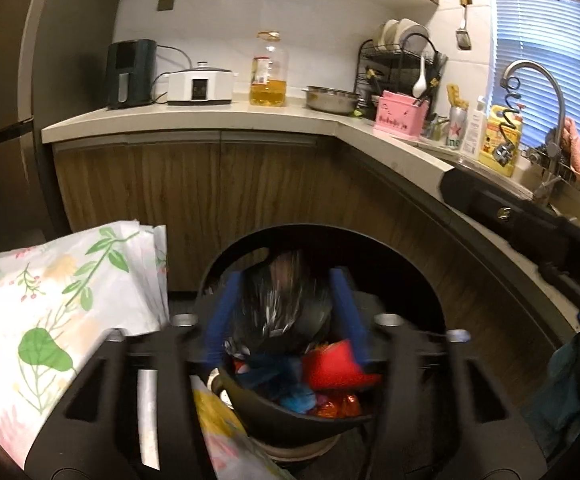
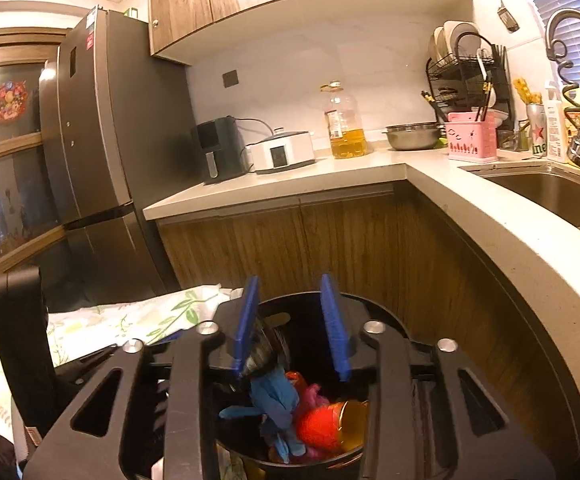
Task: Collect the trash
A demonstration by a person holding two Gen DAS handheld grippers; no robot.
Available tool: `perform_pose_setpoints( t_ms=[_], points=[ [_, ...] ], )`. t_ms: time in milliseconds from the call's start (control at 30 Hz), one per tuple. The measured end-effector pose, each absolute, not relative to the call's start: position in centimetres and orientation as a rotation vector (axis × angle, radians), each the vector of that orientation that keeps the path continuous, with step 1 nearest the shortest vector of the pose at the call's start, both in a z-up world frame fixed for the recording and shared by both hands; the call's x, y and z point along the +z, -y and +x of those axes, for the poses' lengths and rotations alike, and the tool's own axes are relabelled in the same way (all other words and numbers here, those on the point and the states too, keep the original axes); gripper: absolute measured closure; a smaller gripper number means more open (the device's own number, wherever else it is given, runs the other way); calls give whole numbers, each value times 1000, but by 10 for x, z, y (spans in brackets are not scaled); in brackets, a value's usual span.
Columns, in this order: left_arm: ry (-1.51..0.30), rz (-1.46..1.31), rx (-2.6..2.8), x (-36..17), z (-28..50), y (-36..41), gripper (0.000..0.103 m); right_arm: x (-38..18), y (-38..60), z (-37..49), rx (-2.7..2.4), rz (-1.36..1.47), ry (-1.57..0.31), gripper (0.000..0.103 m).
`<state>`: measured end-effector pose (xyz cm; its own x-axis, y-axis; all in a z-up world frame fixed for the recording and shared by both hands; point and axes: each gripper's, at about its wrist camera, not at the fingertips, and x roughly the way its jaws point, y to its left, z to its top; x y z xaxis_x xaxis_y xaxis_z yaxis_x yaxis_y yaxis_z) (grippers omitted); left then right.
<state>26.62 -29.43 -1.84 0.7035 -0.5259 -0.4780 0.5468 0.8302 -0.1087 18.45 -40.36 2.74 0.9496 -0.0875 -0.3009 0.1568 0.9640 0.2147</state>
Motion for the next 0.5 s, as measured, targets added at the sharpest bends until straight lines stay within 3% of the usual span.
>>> perform_pose_setpoints(
  t_ms=[67,167,267,500],
  points=[
    [-514,33,-583,-18,266,288,33,29,401,180,-148,226,-289,43],
    [-505,23,-539,-16,262,273,23,31,395,174,-175,209,-294,26],
    [-503,8,-491,-13,255,253,18,34,384,168,-200,187,-308,16],
    [-445,20,-358,2,217,200,12,38,344,148,-213,138,-346,6]
  ],
)
